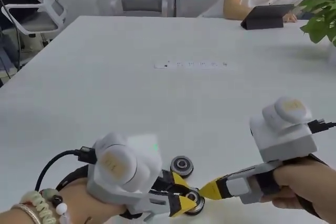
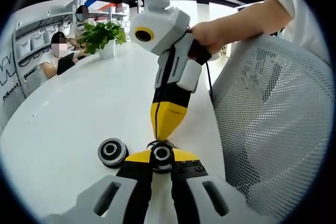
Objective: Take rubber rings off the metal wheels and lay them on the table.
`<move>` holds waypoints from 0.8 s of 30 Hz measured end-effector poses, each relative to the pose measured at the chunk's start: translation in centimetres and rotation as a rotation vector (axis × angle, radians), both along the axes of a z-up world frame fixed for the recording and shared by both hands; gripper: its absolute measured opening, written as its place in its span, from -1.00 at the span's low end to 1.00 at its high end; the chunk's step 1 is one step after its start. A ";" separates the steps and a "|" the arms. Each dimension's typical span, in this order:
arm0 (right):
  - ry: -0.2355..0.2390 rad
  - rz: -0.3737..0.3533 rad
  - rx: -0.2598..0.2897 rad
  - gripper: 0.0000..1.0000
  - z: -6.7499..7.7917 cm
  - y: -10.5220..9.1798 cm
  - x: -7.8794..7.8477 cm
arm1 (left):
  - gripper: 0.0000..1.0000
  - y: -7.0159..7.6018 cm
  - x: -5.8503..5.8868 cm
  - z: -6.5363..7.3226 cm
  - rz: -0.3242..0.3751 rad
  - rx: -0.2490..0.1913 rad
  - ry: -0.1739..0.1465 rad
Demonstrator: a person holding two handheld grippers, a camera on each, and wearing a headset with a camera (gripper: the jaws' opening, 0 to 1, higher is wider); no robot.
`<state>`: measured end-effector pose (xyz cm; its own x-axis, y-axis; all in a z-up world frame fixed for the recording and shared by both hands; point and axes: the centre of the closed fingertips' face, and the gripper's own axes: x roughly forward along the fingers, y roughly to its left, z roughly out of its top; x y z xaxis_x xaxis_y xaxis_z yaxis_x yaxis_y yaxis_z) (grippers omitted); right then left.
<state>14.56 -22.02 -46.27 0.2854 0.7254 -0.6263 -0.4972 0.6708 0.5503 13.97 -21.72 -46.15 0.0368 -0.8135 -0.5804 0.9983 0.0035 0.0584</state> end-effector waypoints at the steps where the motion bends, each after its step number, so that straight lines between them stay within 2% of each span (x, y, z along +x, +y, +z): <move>1: -0.002 0.004 0.001 -1.00 0.1 0.1 0.0 | -0.85 0.0 0.0 0.0 0.000 0.001 0.001; 15: -0.019 0.024 0.060 -1.00 1.1 1.2 -0.1 | -0.85 0.0 0.1 0.0 0.017 -0.003 0.017; 16: -0.019 0.016 0.077 -1.00 1.3 1.1 0.1 | -0.85 0.0 0.2 -0.1 0.018 -0.003 0.017; 17: -0.011 0.026 0.146 -1.00 2.2 1.8 -0.1 | -0.85 0.0 0.2 0.0 0.019 -0.003 0.018; 18: 0.008 0.019 0.161 -1.00 2.4 1.9 -0.3 | -0.85 0.0 0.2 0.0 0.020 -0.003 0.018; 19: -0.010 0.008 0.092 -1.00 1.5 1.1 0.1 | -0.85 0.0 0.2 0.0 0.025 -0.006 0.020; 20: -0.019 0.015 0.065 -1.00 1.2 1.0 0.0 | -0.85 0.1 0.2 0.0 0.040 -0.009 0.034; 23: -0.020 0.004 0.065 -1.00 1.2 0.9 0.3 | -0.85 0.0 0.2 0.0 0.040 -0.008 0.039; 24: -0.028 0.005 0.040 -1.00 0.9 0.6 0.3 | -0.85 0.1 0.3 0.0 0.044 -0.004 0.049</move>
<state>14.89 -21.42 -45.39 0.2988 0.7512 -0.5886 -0.5165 0.6459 0.5621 14.23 -21.63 -46.16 0.0444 -0.8143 -0.5787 0.9988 0.0475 0.0099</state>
